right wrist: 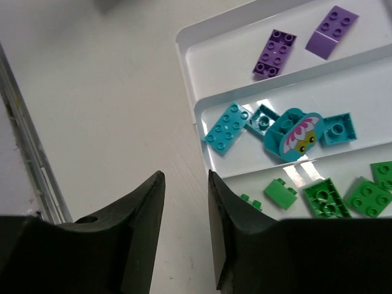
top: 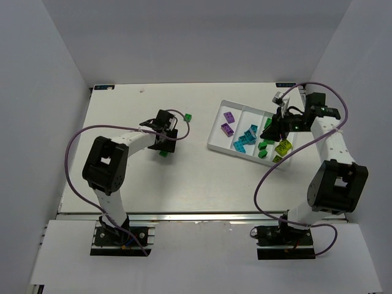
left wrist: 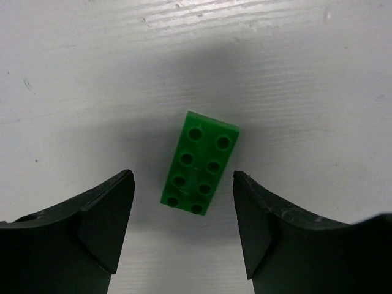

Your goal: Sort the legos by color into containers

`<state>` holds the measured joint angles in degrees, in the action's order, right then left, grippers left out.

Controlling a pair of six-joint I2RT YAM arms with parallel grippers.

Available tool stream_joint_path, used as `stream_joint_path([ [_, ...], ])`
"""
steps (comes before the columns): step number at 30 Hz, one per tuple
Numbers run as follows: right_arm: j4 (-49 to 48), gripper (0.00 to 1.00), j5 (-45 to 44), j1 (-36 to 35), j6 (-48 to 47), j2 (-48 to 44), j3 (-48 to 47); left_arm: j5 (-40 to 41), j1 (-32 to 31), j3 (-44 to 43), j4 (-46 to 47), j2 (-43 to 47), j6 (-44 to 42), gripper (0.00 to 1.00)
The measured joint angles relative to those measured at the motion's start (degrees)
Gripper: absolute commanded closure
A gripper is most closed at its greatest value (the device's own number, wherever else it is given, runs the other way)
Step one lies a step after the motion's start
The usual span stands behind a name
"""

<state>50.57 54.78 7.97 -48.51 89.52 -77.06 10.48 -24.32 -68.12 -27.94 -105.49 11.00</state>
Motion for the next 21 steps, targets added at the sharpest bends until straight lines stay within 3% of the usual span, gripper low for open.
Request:
stream_joint_path([
  [9, 0.44, 0.58, 1.99, 0.24, 0.2, -3.02, 1.46, -3.93, 1.49, -1.66, 0.81, -2.78, -3.58, 0.36],
  [14, 0.26, 0.58, 2.14, 0.28, 1.09, -3.02, 1.6, -5.57, 1.46, -1.22, 2.14, -2.84, -3.54, 0.63],
  [21, 0.31, 0.61, 2.16, 0.28, 1.6, -3.98, 1.68, -7.43, 1.49, 2.29, 5.35, -0.35, -0.72, 0.89],
])
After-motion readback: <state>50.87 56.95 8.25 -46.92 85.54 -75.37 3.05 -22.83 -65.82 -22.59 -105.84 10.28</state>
